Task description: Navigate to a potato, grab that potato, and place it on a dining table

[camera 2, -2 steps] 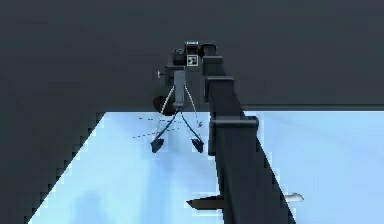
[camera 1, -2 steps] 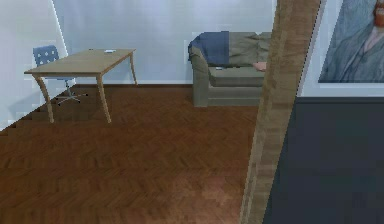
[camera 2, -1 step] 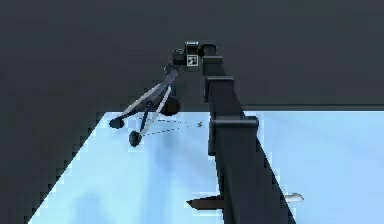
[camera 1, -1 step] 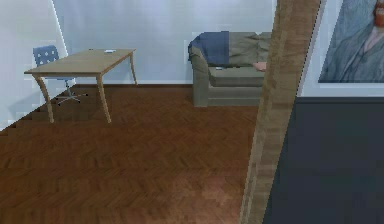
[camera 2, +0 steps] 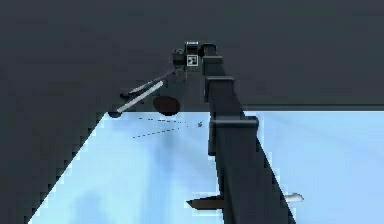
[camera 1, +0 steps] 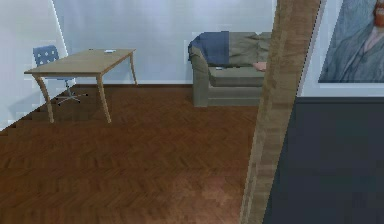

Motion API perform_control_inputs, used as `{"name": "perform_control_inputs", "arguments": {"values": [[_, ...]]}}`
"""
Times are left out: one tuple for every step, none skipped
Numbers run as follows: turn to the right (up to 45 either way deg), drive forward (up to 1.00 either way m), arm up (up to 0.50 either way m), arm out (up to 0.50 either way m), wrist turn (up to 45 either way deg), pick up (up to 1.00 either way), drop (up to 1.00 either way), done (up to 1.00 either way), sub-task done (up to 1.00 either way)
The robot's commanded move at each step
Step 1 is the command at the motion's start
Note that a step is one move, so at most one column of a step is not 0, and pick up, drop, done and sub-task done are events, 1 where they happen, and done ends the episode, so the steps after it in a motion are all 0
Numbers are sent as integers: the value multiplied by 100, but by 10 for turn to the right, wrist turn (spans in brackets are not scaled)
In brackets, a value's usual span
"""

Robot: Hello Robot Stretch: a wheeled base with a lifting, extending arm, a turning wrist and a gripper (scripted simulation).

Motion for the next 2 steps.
{"name": "perform_control_inputs", "arguments": {"values": [[0, 0, 0, 0, 450, 0, 0, 0, 0], [0, 0, 0, 0, 240, 0, 0, 0, 0]]}}
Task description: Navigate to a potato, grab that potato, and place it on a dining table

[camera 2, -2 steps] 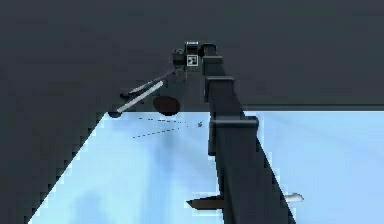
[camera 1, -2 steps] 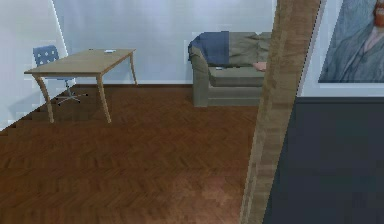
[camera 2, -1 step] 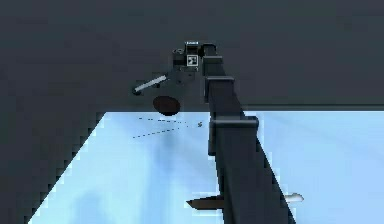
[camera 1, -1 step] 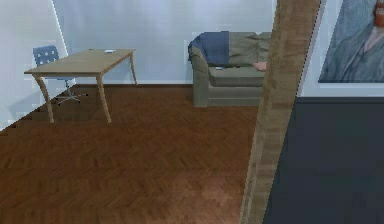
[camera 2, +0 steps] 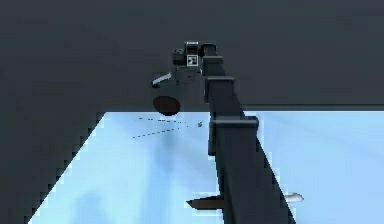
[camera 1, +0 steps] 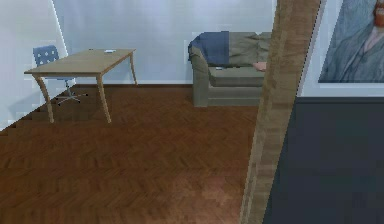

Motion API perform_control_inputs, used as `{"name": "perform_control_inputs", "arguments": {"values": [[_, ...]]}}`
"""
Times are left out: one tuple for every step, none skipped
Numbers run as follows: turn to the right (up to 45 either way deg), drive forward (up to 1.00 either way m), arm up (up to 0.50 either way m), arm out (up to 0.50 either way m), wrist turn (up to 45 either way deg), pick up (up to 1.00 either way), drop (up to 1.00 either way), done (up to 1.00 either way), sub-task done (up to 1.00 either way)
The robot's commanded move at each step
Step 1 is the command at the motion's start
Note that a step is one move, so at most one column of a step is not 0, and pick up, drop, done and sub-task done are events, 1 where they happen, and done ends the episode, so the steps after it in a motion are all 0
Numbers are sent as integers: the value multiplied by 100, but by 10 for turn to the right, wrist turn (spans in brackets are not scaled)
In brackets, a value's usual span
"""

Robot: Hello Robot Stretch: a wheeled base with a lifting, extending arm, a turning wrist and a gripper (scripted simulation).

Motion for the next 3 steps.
{"name": "perform_control_inputs", "arguments": {"values": [[0, 0, -12, 0, 0, 0, 0, 0, 0], [0, 0, 0, 0, 0, 100, 0, 0, 0], [0, 0, 10, 0, 0, 0, 0, 0, 0]]}}
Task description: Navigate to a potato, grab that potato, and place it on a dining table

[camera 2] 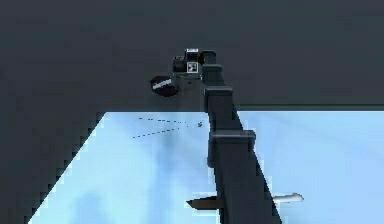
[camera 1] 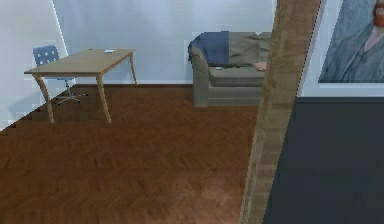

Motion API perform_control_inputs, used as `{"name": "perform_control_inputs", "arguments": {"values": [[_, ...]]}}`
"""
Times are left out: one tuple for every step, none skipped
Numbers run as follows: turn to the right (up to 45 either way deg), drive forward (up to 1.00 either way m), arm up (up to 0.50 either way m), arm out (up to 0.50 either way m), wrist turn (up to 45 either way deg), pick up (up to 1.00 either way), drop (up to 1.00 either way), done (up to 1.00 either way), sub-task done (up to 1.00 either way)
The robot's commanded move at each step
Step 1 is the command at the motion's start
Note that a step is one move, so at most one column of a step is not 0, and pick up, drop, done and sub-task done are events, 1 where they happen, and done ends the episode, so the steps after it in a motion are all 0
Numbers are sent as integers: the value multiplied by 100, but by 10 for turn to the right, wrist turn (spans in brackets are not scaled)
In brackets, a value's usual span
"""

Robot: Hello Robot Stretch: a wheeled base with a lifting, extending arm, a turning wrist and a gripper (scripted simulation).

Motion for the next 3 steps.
{"name": "perform_control_inputs", "arguments": {"values": [[0, 0, 2, 0, 0, 0, 0, 0, 0], [0, 0, 0, 0, -450, 0, 0, 0, 0], [0, 0, 0, 0, -450, 0, 0, 0, 0]]}}
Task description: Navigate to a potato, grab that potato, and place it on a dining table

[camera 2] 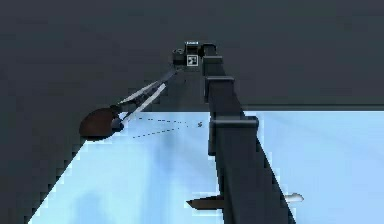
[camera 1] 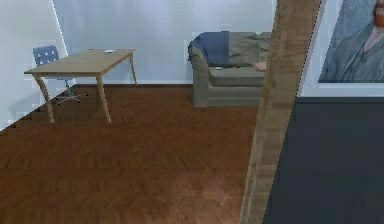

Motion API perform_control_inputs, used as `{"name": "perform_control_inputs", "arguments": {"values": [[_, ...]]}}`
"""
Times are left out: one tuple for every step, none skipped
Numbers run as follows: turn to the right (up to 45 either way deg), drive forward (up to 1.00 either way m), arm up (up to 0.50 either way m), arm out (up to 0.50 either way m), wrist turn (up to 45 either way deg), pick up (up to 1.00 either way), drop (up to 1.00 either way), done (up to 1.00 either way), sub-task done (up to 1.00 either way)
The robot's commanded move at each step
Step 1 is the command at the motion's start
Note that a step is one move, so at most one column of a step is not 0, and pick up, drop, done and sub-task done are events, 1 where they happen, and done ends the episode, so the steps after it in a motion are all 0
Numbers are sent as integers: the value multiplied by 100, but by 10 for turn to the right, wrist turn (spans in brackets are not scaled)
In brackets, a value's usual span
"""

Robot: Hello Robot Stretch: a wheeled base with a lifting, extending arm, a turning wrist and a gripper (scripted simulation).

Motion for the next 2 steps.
{"name": "perform_control_inputs", "arguments": {"values": [[0, 0, 0, 0, -180, 0, 0, 0, 0], [0, 0, 0, -46, 0, 0, 0, 0, 0]]}}
